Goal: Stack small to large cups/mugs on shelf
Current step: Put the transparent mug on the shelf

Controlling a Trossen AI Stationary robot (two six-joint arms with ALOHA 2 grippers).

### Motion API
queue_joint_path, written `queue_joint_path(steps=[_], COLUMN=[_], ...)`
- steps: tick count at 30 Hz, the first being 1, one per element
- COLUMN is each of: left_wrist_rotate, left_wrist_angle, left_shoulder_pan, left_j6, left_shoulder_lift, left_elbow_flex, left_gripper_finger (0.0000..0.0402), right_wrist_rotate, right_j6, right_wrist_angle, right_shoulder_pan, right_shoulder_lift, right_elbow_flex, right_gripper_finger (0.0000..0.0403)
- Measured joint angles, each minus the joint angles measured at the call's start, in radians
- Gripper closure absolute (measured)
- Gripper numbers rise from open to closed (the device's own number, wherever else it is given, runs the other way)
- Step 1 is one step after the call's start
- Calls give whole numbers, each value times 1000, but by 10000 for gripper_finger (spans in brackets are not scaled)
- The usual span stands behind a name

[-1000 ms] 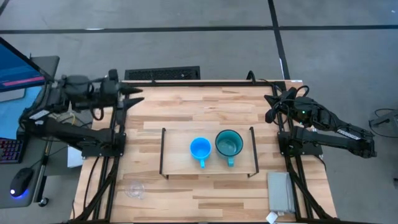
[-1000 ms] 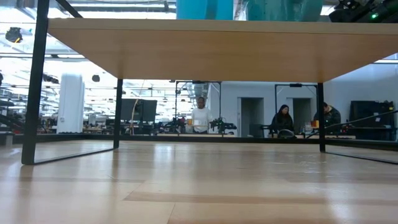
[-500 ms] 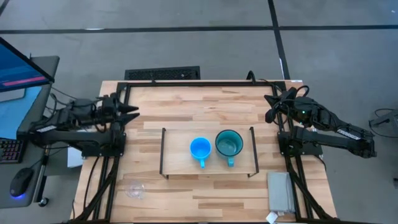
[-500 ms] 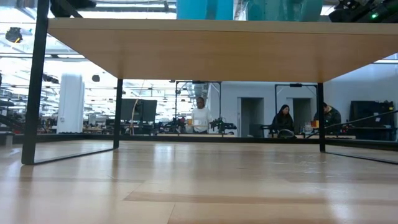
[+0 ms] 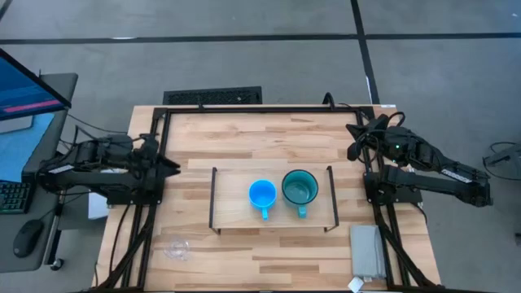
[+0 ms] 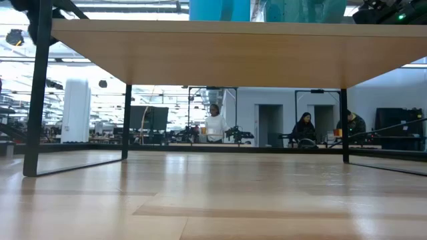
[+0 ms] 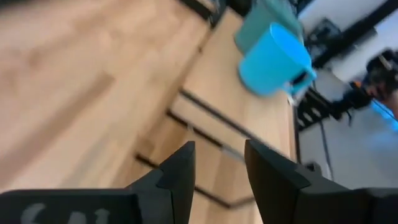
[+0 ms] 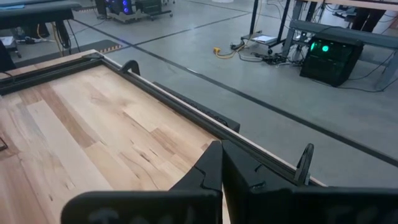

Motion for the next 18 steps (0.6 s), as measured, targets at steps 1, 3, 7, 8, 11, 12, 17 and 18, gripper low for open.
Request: queue_joint_path(steps=[1, 3, 7, 8, 11, 12, 17, 18], left_wrist_rotate=[21, 50, 99, 123, 193, 206, 222, 231], left_wrist_angle=[-16, -54, -125, -125, -113, -107, -89, -96], left_shoulder_pan=[0, 0, 0, 0, 0, -1, -1, -1], left_j6=[-6, -12, -7, -2, 0, -1, 9, 9], left_shoulder_lift=[0, 0, 7, 8, 8, 8, 14, 22], left_elbow_flex=[0, 2, 39, 51, 92, 105, 132, 132], left_gripper_finger=[273, 279, 304, 311, 335, 343, 377, 384], right_wrist_rotate=[0, 0, 0, 0, 0, 0, 27, 30], right_j6=[0, 0, 9, 18, 33, 41, 45, 45], right_wrist_angle=[0, 0, 0, 0, 0, 0, 0, 0], right_shoulder_pan=[0, 0, 0, 0, 0, 0, 0, 0], right_shoulder_lift=[0, 0, 0, 0, 0, 0, 0, 0], right_elbow_flex=[0, 0, 0, 0, 0, 0, 0, 0], right_gripper_finger=[378, 379, 381, 382, 382, 381, 381, 382])
